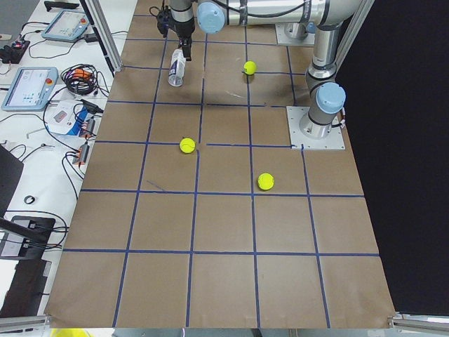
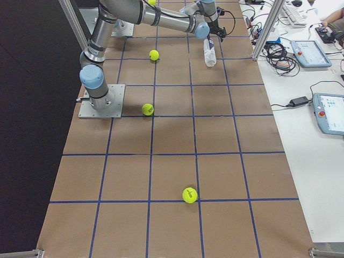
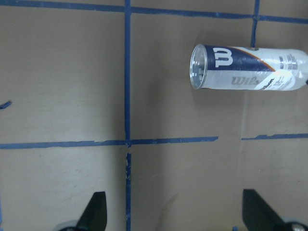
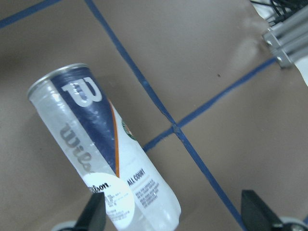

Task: Lift up tennis ball bucket
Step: 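Move the left gripper to the can's open end while the right gripper withdraws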

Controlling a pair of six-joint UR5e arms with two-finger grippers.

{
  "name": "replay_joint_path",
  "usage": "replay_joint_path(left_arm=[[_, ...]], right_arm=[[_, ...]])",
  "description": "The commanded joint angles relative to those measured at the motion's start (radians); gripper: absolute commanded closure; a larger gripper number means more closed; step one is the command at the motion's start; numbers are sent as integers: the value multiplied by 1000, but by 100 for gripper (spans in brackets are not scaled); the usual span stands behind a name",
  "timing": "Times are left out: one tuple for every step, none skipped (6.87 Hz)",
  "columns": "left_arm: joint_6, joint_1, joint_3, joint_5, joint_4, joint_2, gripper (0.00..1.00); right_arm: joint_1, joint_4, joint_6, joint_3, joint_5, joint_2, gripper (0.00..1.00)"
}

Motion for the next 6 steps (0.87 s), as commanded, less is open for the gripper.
replay_joint_path(left_arm=[[11,1,130,-113,85,-220,0],[16,1,151,-204,132,-302,0],[17,1,146,-248,192,-365,0],[17,1,143,-305,232,-414,0],[17,-1,139,-356,234,-442,0],[16,-1,128,-449,234,-468,0]], right_arm=[[-96,201,294,16,-7,-133,0],[-115,315,380,21,-13,-190,0],[-148,362,405,22,-12,-199,0],[-179,403,418,28,-12,-205,0],[-205,443,421,57,-10,-234,0],[-213,460,427,109,-15,-274,0]])
